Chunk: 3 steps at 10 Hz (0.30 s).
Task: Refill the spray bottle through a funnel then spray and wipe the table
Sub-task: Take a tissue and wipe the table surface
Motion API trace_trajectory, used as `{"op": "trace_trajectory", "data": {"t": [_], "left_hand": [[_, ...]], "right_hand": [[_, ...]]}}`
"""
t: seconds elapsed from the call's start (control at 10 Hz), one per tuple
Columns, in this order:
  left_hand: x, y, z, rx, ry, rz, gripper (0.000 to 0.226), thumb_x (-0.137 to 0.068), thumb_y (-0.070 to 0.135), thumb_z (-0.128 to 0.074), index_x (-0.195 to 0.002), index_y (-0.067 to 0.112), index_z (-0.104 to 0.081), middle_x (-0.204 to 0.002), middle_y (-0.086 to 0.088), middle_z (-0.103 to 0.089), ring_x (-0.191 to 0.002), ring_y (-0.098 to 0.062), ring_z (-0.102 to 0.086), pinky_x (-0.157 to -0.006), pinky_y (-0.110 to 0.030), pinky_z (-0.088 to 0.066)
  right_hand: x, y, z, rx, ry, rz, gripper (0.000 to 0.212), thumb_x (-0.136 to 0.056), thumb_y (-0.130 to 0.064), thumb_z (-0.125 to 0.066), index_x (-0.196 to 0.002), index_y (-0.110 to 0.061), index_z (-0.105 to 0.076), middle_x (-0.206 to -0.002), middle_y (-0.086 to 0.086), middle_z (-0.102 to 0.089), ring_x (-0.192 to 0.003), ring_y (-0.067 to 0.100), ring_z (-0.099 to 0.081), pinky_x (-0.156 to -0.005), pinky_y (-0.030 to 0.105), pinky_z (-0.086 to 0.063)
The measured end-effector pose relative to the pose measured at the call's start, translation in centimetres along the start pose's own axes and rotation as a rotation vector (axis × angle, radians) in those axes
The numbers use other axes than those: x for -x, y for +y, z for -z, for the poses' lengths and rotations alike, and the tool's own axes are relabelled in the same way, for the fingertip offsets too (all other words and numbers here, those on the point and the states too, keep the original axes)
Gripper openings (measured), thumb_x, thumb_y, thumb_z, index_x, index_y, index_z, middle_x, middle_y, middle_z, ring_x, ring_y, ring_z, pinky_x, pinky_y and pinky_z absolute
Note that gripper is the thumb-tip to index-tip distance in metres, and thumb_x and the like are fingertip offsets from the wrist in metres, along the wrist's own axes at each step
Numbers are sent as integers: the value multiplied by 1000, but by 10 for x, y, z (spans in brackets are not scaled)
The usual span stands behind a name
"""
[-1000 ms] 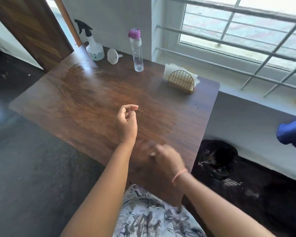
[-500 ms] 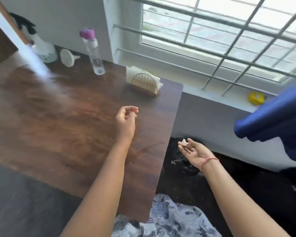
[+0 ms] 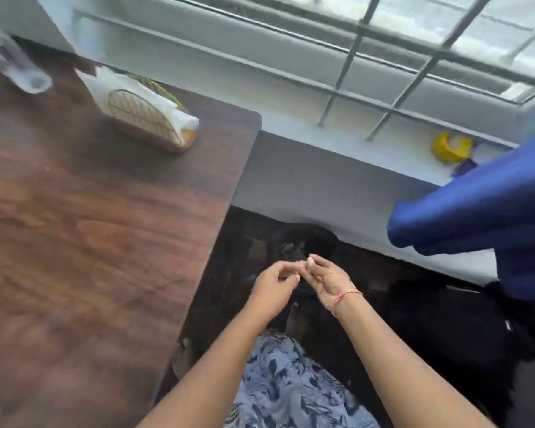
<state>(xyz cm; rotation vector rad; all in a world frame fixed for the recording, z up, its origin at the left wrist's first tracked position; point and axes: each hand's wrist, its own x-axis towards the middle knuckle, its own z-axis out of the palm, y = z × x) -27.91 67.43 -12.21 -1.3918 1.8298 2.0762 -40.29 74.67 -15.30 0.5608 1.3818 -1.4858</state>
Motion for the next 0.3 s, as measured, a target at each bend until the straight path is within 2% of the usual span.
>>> {"op": "trace_trajectory", "data": {"t": [0.1, 0.2, 0.3], "left_hand": [[-49, -16, -38, 37, 31, 207, 25, -90, 17, -52, -95, 36, -67, -112, 7, -70, -109, -15, -62, -97, -33, -49], [-89, -21, -67, 183, 42, 317, 32, -96, 7, -43, -115, 19, -65, -119, 0, -64, -102, -14, -56, -80, -22, -44], [-119, -20, -78, 186, 31, 452, 27, -101, 16, -37, -107, 21, -63, -114, -2, -54, -103, -15, -47, -91, -28, -39]], "right_hand": [[-46, -5, 27, 110, 197, -30, 13, -93, 6, -53, -81, 5, -56, -69, 20, -61, -55, 21, -66, -52, 23, -58], [-86, -8, 36, 185, 258, -23, 20, -98, -12, -54, -101, 7, -56, -66, 17, -56, -55, 22, -61, -54, 27, -59], [-119, -19, 34, 136, 265, -83, 43, -100, -30, -48, -126, 5, -47, -89, 17, -57, -83, 28, -61, -75, 37, -56]]}}
